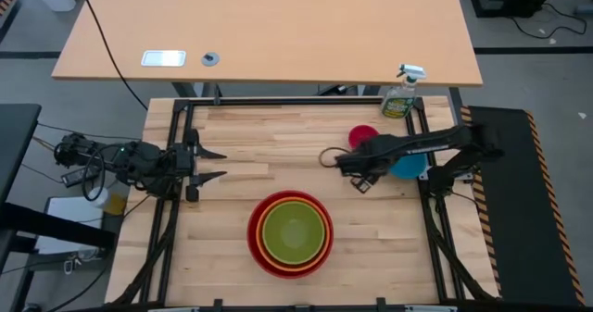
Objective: Nest bowls inside each other
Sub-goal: Stack the blue bowl into the green bowl
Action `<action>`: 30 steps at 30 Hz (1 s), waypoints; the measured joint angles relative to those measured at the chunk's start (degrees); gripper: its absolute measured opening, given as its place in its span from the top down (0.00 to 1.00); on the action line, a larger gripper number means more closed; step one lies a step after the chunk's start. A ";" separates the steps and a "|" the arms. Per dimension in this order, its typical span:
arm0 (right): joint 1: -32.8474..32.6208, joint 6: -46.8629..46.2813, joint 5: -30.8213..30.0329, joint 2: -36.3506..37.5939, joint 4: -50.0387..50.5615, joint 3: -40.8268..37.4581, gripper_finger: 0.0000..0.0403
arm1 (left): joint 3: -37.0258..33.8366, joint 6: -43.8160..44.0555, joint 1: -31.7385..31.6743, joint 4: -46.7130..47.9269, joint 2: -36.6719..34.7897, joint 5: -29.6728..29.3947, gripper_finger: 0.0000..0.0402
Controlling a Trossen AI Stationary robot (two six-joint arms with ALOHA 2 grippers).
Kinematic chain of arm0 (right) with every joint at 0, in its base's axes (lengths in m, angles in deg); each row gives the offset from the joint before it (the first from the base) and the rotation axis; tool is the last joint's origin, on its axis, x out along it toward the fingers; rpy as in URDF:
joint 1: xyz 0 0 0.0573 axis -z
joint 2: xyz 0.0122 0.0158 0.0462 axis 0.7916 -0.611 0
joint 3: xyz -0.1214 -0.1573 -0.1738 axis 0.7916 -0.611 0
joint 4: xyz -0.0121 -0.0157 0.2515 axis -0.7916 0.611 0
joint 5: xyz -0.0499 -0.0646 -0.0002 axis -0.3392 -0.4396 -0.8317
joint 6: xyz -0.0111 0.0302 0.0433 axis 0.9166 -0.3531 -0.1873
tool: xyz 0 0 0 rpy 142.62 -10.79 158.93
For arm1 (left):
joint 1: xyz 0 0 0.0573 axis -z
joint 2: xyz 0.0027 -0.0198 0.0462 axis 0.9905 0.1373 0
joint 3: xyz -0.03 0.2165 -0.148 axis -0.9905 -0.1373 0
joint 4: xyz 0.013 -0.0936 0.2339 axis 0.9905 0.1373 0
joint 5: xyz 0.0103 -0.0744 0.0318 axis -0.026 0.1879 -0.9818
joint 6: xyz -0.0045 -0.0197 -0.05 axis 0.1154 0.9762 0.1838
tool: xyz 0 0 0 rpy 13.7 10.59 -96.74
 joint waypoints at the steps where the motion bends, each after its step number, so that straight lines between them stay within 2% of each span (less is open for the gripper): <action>1: -0.02 -1.20 0.27 0.86 0.80 -1.89 0.59 | 0.00 0.07 0.00 -0.02 0.01 0.00 0.51; 5: 0.10 -1.41 2.53 1.64 1.11 -7.65 0.58 | 0.00 0.26 0.00 -0.02 0.00 0.00 0.51; 12: 0.34 0.08 2.99 -1.78 0.93 -13.51 0.54 | 0.00 0.39 -0.02 0.76 0.02 0.00 0.51; 19: 0.61 3.79 -4.81 -5.34 -2.65 -15.93 0.50 | 0.00 0.13 -0.04 0.87 0.01 0.00 0.51; 23: 0.61 8.92 -5.40 -6.87 -7.18 -16.26 0.56 | 0.00 0.11 -0.04 0.83 0.00 0.00 0.51; 30: 0.61 10.76 -3.77 -7.26 -9.70 -16.24 0.79 | 0.00 0.08 -0.04 0.81 0.00 0.00 0.51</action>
